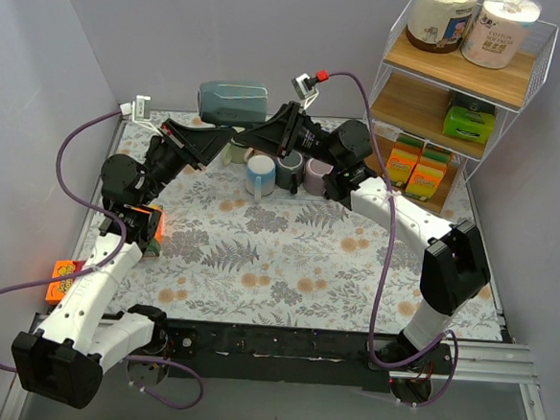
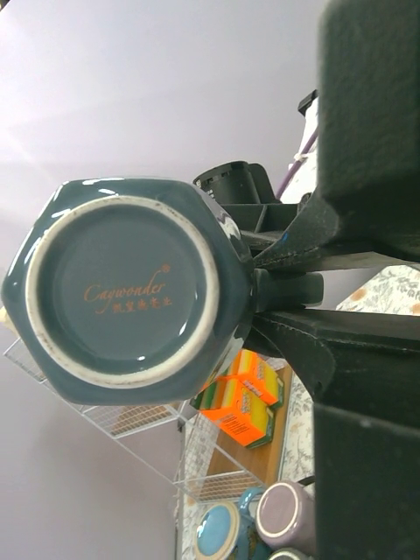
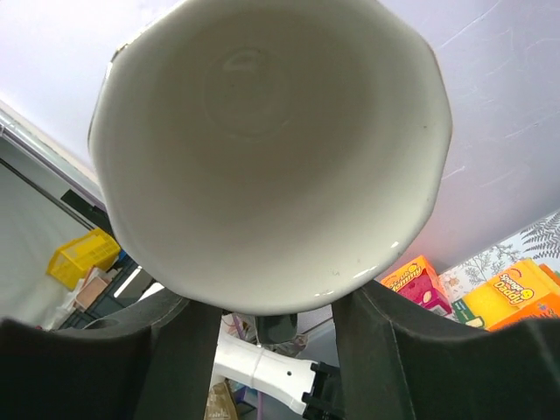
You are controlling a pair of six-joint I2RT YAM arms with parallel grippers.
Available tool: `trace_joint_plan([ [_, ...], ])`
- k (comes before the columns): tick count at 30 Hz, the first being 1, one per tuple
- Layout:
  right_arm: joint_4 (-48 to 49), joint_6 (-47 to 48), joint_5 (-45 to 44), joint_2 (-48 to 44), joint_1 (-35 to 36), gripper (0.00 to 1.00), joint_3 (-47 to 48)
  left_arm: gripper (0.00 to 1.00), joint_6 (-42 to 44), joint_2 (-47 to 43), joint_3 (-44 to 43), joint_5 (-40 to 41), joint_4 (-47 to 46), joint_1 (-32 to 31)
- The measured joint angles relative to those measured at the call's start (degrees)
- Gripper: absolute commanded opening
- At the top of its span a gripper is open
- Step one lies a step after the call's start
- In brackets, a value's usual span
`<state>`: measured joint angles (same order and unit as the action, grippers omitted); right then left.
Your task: Turn the mug right side up
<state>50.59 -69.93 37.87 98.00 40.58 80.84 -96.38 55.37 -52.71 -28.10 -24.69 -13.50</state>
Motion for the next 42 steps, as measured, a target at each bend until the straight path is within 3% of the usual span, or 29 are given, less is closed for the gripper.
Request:
trace_joint_plan([
  [7,2.51,-4.66,-2.62,1.46,0.55,0.43,-0.04,0.0,4.83,-0.11,0.79,4.2,-1.05,-1.66],
  [10,4.7,-6.88,-3.67,2.51,0.81,0.26,-0.04,0.0,6.14,-0.11,1.11,6.16,-1.05,-2.14],
  [13,5.97,-7.67,-4.44,3.48,0.83,0.02,-0.11,0.0,6.4,-0.61,1.55,7.72,-1.49,-2.82],
  [19,8.17,-8.22,-4.59,3.76,1.11,0.01,-0.17,0.0,6.1,-1.49,1.77,9.25,-1.25,-3.52],
  [24,8.24,-8.24,-4.68,3.76,1.4,0.01,-0.17,0.34,7.34,-2.23,1.77,9.64,-0.22,-3.63],
  [28,6.08,-8.11,-5.18,3.74,1.68,0.01,-0.31,0.55,9.79,-2.89,1.77,9.7,1.49,-3.89],
  [29,5.42,-7.89,-5.44,3.69,1.75,0.01,-0.55,0.67,10.36,-3.06,1.77,9.7,2.05,-3.96],
  [36,1.55,-7.58,-6.27,3.28,1.77,0.01,-2.21,0.89,12.44,-4.96,2.4,9.9,6.32,-4.37],
  [42,-2.12,-6.32,-6.54,1.03,0.31,0.01,-4.98,0.96,13.77,-7.67,2.49,12.55,12.04,-4.37],
])
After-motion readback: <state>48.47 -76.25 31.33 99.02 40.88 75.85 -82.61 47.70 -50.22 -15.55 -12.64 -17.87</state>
